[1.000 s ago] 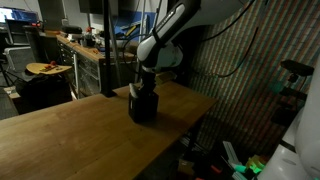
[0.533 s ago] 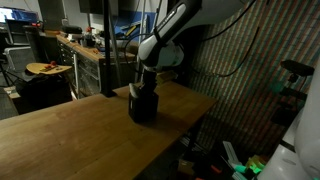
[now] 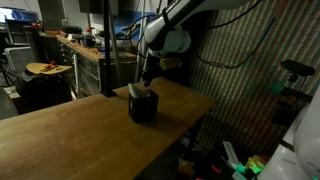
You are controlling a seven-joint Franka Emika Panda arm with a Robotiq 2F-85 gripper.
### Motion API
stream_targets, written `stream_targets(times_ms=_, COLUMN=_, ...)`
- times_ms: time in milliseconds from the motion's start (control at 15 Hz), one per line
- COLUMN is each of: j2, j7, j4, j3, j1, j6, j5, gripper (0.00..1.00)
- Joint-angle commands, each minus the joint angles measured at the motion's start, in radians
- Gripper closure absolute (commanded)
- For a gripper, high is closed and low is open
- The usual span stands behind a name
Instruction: Put the white towel in the black box
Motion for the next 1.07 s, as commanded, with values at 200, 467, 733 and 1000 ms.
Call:
stream_targets(times_ms=200, j2=-0.065, j7=0.050, j4=0.004, j3=0.002, j1=0.024, j6=-0.029, j5=-0.045, gripper=0.89)
stream_targets(times_ms=467, j2=-0.075, j7=0.085, j4=0.009, j3=0.022, j1=0.053, j6=-0.037, j5=-0.069, gripper=0.84)
stream_targets(times_ms=733, j2=-0.078, j7=0.127, j4=0.020, j3=0.046, j1=0.088, j6=-0.041, j5=-0.082, gripper=0.57)
stream_targets(times_ms=1000, j2=-0.073, j7=0.162, j4=0.037, j3=0.066, j1=0.114, j6=-0.046, j5=-0.099, gripper=0.39)
